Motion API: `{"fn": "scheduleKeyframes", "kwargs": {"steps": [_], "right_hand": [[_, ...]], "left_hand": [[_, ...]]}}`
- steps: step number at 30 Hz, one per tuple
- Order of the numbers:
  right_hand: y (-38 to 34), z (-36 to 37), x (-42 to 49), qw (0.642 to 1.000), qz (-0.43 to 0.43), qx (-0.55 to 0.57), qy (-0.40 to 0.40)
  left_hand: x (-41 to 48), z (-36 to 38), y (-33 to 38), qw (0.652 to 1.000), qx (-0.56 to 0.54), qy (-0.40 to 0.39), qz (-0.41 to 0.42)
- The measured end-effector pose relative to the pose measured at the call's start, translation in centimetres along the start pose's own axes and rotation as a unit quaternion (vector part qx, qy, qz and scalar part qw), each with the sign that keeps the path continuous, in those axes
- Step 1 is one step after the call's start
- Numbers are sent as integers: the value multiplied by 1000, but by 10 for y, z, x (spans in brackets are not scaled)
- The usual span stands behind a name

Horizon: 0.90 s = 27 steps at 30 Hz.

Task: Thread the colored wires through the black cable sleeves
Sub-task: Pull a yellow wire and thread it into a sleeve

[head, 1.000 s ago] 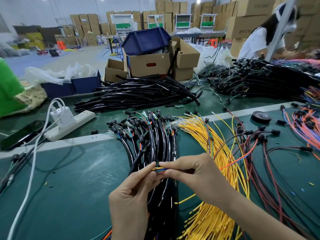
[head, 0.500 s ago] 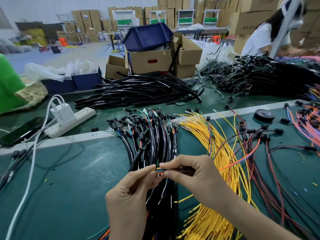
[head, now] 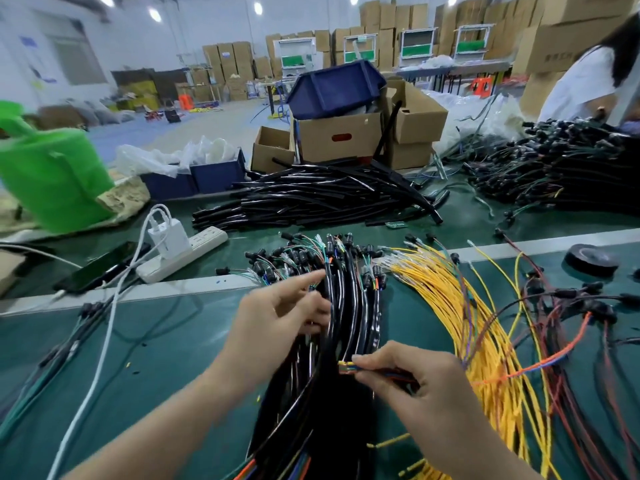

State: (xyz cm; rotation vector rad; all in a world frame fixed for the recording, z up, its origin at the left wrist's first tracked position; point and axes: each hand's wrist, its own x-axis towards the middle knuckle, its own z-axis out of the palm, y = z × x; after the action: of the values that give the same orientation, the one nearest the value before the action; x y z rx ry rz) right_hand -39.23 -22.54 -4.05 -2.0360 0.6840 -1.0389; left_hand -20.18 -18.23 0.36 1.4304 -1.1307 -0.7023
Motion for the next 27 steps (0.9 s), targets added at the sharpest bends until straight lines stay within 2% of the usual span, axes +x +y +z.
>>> {"fn": "scheduleKeyframes", "kwargs": {"steps": [3,8,10,12,15,17,21,25,27], "right_hand": [[9,2,1,999,30,-16,-13],[16,8,7,993,70,-20,-93],[20,9,10,991,77,-19,-106],[24,8,11,990,86,-12,-109],[27,8,10,989,96,-8,-115],[28,9,10,988,99,-8,-122],[29,8,11,986,104,-8,-131],[30,5,11,986,108,-6,-129],[31,4,12,986,108,-8,-127]], "left_hand": [[80,-13,-9,993,106,54,10],[209,-32,-40,962,243,120,-8],[244,-31,-51,920,381,91,-10],[267,-21,-59,877,479,28,-18],[285,-2,-70,821,560,-94,-59],[293,6,-78,798,586,-123,-70],[303,8,-89,795,604,-42,-38],[304,7,-93,805,590,-44,-43],[304,3,-84,827,560,-27,-32]]}}
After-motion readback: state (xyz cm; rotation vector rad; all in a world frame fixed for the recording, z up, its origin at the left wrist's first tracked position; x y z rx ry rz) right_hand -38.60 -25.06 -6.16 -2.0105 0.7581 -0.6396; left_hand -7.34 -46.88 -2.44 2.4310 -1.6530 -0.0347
